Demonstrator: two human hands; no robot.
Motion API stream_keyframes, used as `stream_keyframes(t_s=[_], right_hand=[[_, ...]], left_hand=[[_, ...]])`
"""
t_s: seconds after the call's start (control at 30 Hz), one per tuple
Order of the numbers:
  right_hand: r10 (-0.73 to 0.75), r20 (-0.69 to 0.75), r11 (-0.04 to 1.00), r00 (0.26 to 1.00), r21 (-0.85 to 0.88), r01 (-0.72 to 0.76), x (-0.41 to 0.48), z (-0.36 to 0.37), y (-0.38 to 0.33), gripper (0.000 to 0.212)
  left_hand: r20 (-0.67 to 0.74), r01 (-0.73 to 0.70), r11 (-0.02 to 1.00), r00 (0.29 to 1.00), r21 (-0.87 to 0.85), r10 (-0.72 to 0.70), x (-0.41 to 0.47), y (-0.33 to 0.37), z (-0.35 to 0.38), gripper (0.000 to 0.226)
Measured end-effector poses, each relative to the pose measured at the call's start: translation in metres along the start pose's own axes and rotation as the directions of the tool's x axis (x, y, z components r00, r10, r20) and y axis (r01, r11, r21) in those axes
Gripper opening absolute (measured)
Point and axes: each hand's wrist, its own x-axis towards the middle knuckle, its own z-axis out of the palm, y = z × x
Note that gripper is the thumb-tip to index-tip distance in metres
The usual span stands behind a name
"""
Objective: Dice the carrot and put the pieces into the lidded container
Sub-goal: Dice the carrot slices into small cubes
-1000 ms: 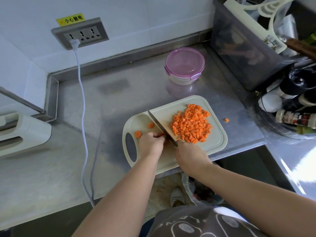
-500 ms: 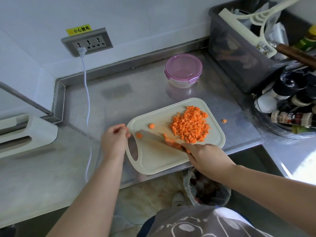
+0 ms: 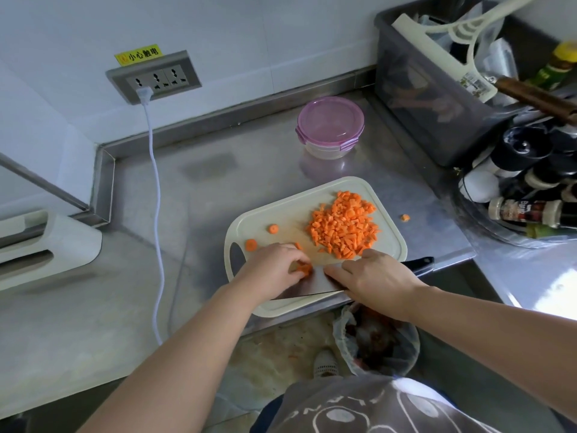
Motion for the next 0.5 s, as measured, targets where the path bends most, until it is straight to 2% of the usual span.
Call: stream_keyframes(t_s=[0.17, 0.37, 0.43, 0.5], right_hand=[[-0.042, 0.030, 0.999, 0.999, -0.003, 0.042, -0.001, -0.002, 0.002, 0.034], [-0.085, 0.023, 0.996, 0.996, 0.028, 0.084, -0.021, -0.008, 0.020, 0.029], [-0.069, 0.017, 0.996, 0.997, 0.056, 0.068, -0.029, -0.013, 0.029, 0.032], [-0.041, -0.004, 0.995, 0.999, 0.091, 0.041, -0.037, -0.015, 0.038, 0.039]], left_hand=[[-0.046, 0.018, 1.000, 0.999, 0.019, -0.017, 0.002, -0.002, 0.005, 0.026], [-0.024, 0.029, 0.998, 0.999, 0.051, -0.028, 0.006, -0.002, 0.006, 0.025], [-0.073, 0.065, 0.998, 0.995, -0.024, -0.066, 0.008, -0.005, 0.002, 0.021], [-0.214, 0.117, 0.986, 0.967, -0.119, -0.140, 0.010, -0.010, -0.007, 0.016]])
